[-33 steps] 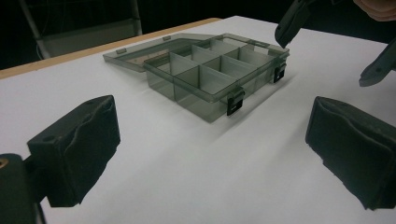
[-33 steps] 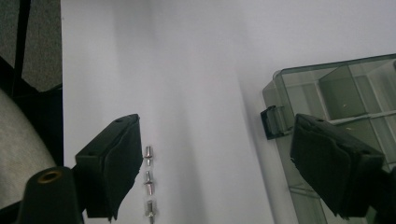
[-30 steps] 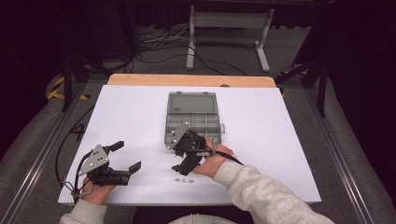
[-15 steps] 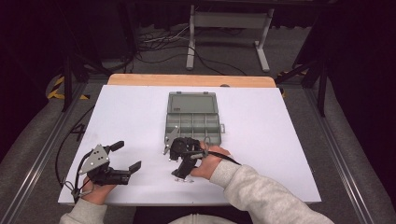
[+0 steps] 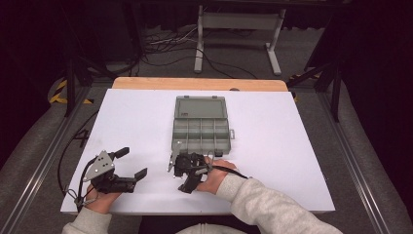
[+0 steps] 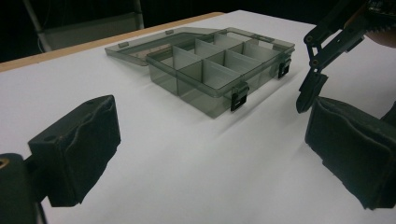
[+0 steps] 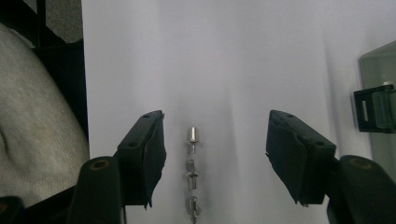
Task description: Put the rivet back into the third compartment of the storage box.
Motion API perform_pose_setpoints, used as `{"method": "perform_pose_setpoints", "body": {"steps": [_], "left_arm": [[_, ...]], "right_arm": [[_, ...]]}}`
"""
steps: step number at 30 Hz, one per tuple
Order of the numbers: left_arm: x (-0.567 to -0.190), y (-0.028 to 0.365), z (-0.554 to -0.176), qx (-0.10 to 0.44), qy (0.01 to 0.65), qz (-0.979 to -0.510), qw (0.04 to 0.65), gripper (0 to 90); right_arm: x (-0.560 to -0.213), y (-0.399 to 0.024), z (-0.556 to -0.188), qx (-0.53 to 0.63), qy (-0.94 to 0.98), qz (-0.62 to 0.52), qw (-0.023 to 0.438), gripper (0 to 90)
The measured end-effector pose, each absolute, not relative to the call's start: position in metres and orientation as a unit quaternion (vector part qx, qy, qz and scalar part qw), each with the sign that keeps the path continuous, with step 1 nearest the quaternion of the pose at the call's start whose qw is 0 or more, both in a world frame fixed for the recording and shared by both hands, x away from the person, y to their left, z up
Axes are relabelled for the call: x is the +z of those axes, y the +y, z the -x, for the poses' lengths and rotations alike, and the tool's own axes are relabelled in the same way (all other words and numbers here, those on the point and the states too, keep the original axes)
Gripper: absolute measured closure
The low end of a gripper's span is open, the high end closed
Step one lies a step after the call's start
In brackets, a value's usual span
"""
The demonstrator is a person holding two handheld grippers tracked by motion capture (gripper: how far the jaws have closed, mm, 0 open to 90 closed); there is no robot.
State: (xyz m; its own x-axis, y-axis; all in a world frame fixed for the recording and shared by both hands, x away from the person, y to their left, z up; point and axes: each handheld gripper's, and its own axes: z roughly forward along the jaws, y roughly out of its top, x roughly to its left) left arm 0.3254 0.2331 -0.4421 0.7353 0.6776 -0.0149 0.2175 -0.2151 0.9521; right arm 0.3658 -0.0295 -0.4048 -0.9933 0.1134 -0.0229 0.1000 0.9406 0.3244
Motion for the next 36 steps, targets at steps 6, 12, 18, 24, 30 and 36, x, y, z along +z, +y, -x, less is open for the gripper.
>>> {"method": "perform_pose_setpoints", "body": {"steps": [6, 12, 18, 24, 30, 36], "left_arm": [[-0.442, 0.233, -0.326, 0.209, 0.297, -0.752, 0.549, 3.8], [-0.443, 0.233, -0.326, 0.206, 0.301, -0.752, 0.549, 3.8], [-0.443, 0.233, -0.326, 0.207, 0.299, -0.753, 0.548, 3.8], [-0.443, 0.233, -0.327, 0.207, 0.299, -0.753, 0.548, 3.9], [-0.443, 0.233, -0.326, 0.205, 0.301, -0.752, 0.55, 3.9], [-0.443, 0.233, -0.327, 0.205, 0.3, -0.754, 0.548, 3.8]], "right_arm": [[-0.413, -0.027, -0.364, 0.154, 0.987, -0.049, 0.012, 43.5], [-0.418, -0.026, -0.363, 0.15, 0.988, -0.046, 0.009, 46.4], [-0.424, -0.024, -0.362, 0.141, 0.989, -0.043, 0.008, 51.5], [-0.428, -0.023, -0.362, 0.14, 0.989, -0.042, 0.012, 56.1], [-0.427, -0.023, -0.362, 0.134, 0.99, -0.035, 0.011, 67.1], [-0.427, -0.022, -0.359, 0.133, 0.991, -0.028, 0.011, 81.5]]}}
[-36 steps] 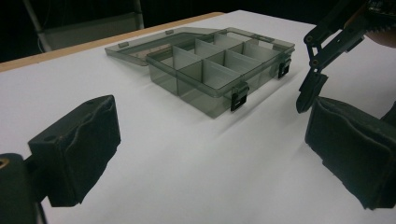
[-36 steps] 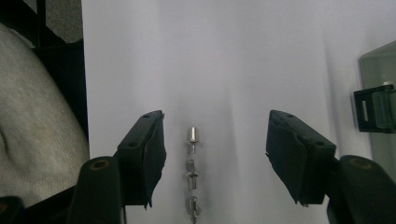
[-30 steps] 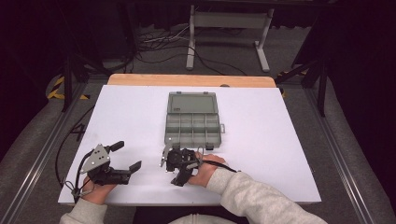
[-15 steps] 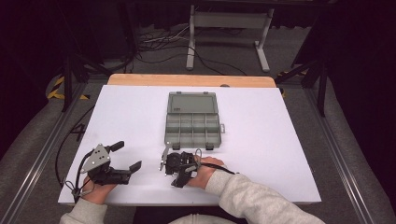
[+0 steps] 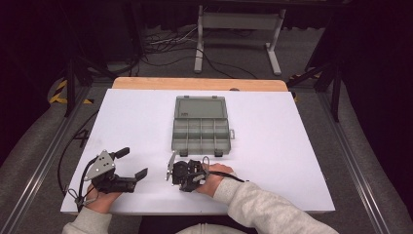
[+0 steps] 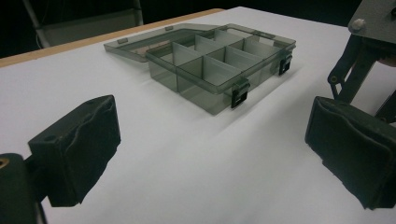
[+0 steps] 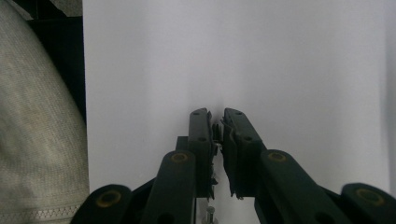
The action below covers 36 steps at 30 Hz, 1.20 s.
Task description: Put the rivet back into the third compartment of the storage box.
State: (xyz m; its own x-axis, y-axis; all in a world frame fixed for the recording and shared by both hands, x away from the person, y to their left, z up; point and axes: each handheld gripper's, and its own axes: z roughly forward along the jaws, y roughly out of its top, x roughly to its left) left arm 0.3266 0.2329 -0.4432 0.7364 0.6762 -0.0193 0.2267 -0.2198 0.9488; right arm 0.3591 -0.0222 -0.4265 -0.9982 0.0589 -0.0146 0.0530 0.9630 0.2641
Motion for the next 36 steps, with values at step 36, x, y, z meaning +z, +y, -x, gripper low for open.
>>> {"method": "perform_pose_setpoints", "body": {"steps": [36], "left_arm": [[-0.444, 0.233, -0.327, 0.206, 0.3, -0.755, 0.546, 4.0]], "right_arm": [[-0.356, -0.047, -0.394, 0.184, 0.979, -0.073, 0.046, 81.8]]}}
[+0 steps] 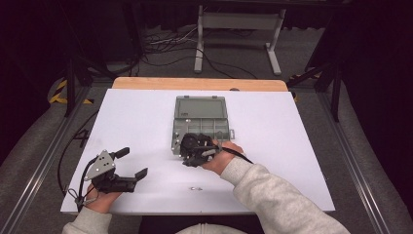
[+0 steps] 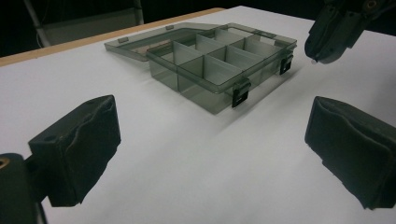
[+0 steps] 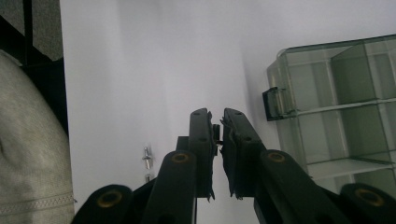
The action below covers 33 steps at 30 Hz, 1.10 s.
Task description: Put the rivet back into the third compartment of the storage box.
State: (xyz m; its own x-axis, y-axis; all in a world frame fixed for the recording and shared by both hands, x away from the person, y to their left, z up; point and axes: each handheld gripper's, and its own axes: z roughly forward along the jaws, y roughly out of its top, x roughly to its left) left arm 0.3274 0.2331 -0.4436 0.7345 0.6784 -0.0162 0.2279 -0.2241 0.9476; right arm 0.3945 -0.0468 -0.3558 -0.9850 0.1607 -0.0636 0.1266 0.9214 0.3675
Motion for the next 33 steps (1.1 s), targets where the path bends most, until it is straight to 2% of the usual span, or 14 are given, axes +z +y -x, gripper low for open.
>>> {"method": "perform_pose_setpoints", "body": {"steps": [33], "left_arm": [[-0.444, 0.234, -0.328, 0.206, 0.301, -0.754, 0.547, 4.0]], "right_arm": [[-0.323, -0.072, -0.454, 0.202, 0.964, -0.149, 0.093, 81.9]]}}
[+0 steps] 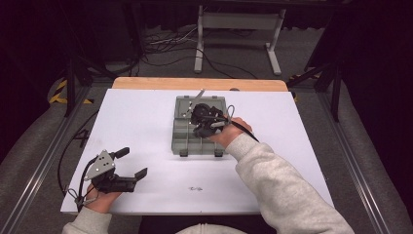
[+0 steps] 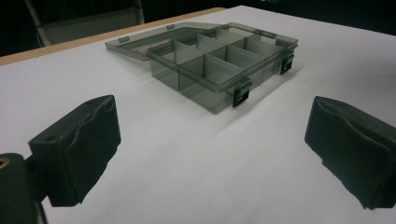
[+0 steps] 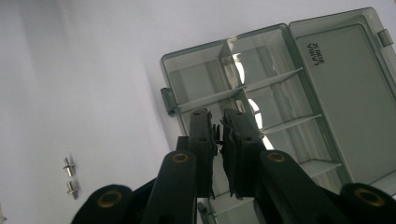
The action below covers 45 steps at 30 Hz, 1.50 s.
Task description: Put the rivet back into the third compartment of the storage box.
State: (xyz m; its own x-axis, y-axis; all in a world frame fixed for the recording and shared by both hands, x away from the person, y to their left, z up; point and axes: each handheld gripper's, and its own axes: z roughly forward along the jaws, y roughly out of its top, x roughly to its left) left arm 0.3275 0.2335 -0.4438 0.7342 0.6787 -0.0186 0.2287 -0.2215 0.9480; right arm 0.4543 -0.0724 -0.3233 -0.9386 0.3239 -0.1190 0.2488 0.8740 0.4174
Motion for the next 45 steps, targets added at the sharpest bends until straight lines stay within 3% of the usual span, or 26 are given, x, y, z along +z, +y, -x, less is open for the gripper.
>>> {"method": "perform_pose_setpoints", "body": {"steps": [17, 45], "left_arm": [[-0.444, 0.234, -0.328, 0.205, 0.302, -0.755, 0.545, 4.0], [-0.444, 0.235, -0.329, 0.203, 0.303, -0.754, 0.546, 4.1]], "right_arm": [[-0.339, -0.083, -0.491, 0.19, 0.955, -0.197, 0.113, 81.9], [-0.389, -0.101, -0.526, 0.159, 0.95, -0.254, 0.088, 81.9]]}}
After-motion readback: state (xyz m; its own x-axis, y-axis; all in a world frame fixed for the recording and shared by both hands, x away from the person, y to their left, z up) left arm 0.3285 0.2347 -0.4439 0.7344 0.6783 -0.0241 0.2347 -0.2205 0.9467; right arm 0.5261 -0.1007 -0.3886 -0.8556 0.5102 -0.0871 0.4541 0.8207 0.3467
